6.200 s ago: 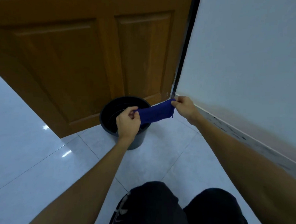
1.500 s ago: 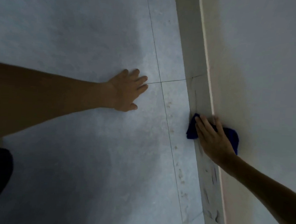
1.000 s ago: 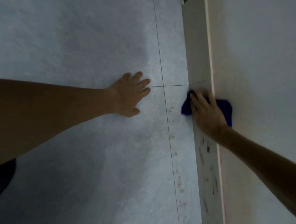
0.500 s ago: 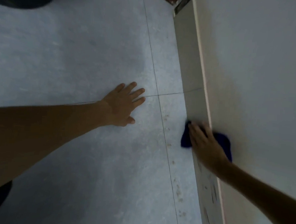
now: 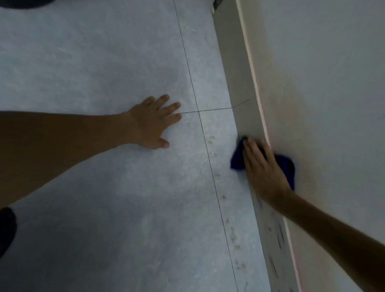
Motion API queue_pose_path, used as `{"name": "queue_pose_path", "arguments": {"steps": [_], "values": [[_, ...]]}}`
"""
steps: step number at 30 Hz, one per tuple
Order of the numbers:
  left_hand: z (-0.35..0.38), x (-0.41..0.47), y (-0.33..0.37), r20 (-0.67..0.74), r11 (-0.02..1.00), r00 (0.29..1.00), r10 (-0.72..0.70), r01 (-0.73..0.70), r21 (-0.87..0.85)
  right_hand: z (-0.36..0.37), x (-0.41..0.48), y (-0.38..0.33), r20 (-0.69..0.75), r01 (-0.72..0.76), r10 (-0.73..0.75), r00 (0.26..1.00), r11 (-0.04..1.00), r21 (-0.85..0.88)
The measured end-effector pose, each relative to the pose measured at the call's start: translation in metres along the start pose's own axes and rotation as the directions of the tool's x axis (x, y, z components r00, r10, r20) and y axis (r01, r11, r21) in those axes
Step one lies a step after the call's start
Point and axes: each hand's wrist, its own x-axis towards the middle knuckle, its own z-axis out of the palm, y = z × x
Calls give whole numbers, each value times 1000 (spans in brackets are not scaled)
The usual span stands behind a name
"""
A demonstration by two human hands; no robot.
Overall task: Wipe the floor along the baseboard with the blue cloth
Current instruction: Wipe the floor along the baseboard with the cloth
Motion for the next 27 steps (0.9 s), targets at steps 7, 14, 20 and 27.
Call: {"name": "queue_pose_path", "arguments": {"steps": [7, 14, 20, 27], "values": [[-2, 0, 5, -14, 994, 1000, -2, 3, 109, 3, -18, -14, -33, -106, 108, 994, 993, 53], [-8, 4, 7, -24, 986, 1000, 4, 0, 166, 6, -25, -24, -83, -234, 244, 966, 965, 116], [4, -19, 30, -195, 990, 980, 37, -9, 142, 60, -195, -98, 175, -65, 39, 984, 987, 145], [42, -44, 101, -311, 980, 930, 197, -182, 76, 27, -119, -73, -17, -281, 294, 956, 928, 246]]}}
